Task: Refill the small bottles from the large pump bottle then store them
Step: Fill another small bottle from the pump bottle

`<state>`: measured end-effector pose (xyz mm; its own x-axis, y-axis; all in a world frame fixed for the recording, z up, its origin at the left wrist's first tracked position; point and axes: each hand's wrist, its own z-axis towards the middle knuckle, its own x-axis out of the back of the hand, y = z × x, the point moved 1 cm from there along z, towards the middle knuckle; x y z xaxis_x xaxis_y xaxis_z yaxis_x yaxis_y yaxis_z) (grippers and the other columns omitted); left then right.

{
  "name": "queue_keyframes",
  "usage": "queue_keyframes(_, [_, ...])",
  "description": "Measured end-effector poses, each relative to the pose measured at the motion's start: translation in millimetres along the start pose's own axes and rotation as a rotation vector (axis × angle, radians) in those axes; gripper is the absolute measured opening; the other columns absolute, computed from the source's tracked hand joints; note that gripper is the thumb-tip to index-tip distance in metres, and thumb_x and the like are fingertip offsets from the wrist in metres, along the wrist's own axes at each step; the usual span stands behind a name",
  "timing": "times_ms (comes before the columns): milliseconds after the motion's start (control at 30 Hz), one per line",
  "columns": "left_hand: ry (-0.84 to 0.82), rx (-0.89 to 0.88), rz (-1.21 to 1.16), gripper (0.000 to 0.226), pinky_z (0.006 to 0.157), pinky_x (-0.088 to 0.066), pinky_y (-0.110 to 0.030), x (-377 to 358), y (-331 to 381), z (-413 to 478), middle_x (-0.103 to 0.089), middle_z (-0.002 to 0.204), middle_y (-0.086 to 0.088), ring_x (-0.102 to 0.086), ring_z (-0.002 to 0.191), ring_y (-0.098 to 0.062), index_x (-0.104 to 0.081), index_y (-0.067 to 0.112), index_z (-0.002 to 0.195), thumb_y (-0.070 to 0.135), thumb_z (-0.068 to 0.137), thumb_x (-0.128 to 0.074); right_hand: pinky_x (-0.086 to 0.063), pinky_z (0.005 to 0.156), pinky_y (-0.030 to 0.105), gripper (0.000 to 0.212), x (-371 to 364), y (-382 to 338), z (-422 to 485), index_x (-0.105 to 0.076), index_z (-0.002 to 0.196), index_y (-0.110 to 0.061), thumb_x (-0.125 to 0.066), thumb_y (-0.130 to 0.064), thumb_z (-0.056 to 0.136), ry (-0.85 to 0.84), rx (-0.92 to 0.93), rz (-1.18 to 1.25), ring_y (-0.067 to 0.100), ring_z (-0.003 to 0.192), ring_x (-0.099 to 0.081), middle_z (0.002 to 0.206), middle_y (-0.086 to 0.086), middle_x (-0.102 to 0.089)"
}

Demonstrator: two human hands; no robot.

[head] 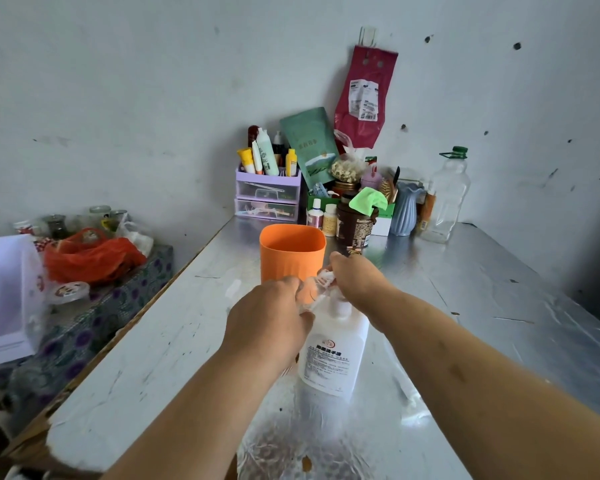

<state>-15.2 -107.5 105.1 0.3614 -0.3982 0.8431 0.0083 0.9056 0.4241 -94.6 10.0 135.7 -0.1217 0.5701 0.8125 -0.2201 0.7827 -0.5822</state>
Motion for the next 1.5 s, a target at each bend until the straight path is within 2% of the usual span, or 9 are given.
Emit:
queue_keyframes(367, [0.012,-0.013,-0.008,0.018,0.06,-0.039,-0.024,-6.0,-5.0,3.5,-0.068,0.1,0.006,-0.057,0.075,-0.014,-0.058,0.027,0.103,0.038,0.089,-0.063,-0.042,0.093,0.044,0.016,-7.1,7.5,5.7,-0.042,0.099,-0.01,-0.027,-0.007,0.101,0.001,0.028,-0.089,0.024,0.092,-0.041,0.124,0.031,-0.053])
queue_keyframes(533, [-0.001,-0.002,0.002,0.015,0.062,-0.039,-0.025,-5.8,-5.7,2.5,-0.068,0.102,0.004,-0.054,0.073,-0.015,-0.053,0.028,0.095,0.038,0.089,-0.062,-0.034,0.08,0.034,0.014,-10.0,5.1,5.6,-0.038,0.1,-0.012,-0.025,-0.007,0.102,-0.014,-0.009,-0.127,0.023,0.091,-0.038,0.127,0.028,-0.053])
queue_keyframes(700, [0.0,-0.005,0.0,0.016,0.063,-0.038,-0.024,-3.7,-2.5,-0.7,-0.068,0.105,0.005,-0.052,0.074,-0.012,-0.053,0.028,0.097,0.039,0.089,-0.062,-0.041,0.094,0.044,0.015,-5.1,0.7,0.9,-0.039,0.101,-0.012,-0.025,-0.008,0.102,-0.029,-0.004,-0.082,0.024,0.092,-0.039,0.128,0.031,-0.051])
queue_keyframes(900, [0.013,-0.009,0.009,0.02,0.063,-0.042,-0.026,1.8,0.1,-0.1,-0.069,0.103,0.005,-0.055,0.075,-0.014,-0.057,0.026,0.104,0.039,0.089,-0.062,-0.036,0.084,0.038,0.015,3.7,-4.8,-2.2,-0.038,0.101,-0.013,-0.025,-0.007,0.102,-0.048,0.011,-0.11,0.025,0.091,-0.039,0.127,0.032,-0.051])
queue_keyframes(1100, [0.021,-0.009,0.006,0.021,0.066,-0.043,-0.025,0.4,-0.9,0.4,-0.069,0.107,0.007,-0.055,0.077,-0.013,-0.058,0.028,0.106,0.039,0.089,-0.062,-0.038,0.082,0.038,0.014,2.4,-5.0,-2.8,-0.039,0.1,-0.011,-0.027,-0.004,0.102,-0.037,0.029,-0.171,0.023,0.091,-0.038,0.126,0.031,-0.052])
queue_keyframes(1200, [0.02,-0.011,-0.01,0.023,0.061,-0.04,-0.024,-0.2,-2.2,-0.4,-0.069,0.104,0.008,-0.055,0.076,-0.012,-0.059,0.028,0.108,0.039,0.088,-0.063,-0.033,0.079,0.033,0.025,0.5,-1.2,0.0,-0.051,0.114,0.0,-0.029,-0.004,0.101,-0.033,0.041,-0.21,0.023,0.09,-0.038,0.125,0.03,-0.052])
queue_keyframes(1267, [0.021,-0.016,-0.018,0.023,0.057,-0.037,-0.023,-1.5,-2.4,0.4,-0.069,0.101,0.008,-0.056,0.075,-0.012,-0.059,0.029,0.108,0.039,0.088,-0.063,-0.035,0.08,0.035,0.032,-0.9,1.9,2.5,-0.049,0.125,0.005,-0.029,-0.004,0.101,-0.01,0.033,-0.208,0.026,0.091,-0.043,0.126,0.028,-0.053])
queue_keyframes(1367, [0.017,-0.016,-0.014,0.02,0.059,-0.04,-0.024,-4.0,-4.0,2.2,-0.068,0.101,0.008,-0.059,0.076,-0.014,-0.059,0.028,0.105,0.04,0.088,-0.063,-0.04,0.091,0.042,0.036,-6.1,5.8,4.7,-0.049,0.127,0.005,-0.026,-0.006,0.102,0.001,0.024,-0.174,0.036,0.108,-0.052,0.128,0.028,-0.052])
queue_keyframes(1500, [0.005,-0.011,-0.01,0.018,0.064,-0.042,-0.025,-6.6,-7.4,1.8,-0.068,0.104,0.006,-0.057,0.077,-0.015,-0.057,0.028,0.102,0.039,0.089,-0.063,-0.035,0.079,0.034,0.034,-11.1,7.3,5.4,-0.049,0.127,0.003,-0.029,-0.005,0.101,-0.001,0.008,-0.173,0.023,0.091,-0.039,0.127,0.027,-0.052])
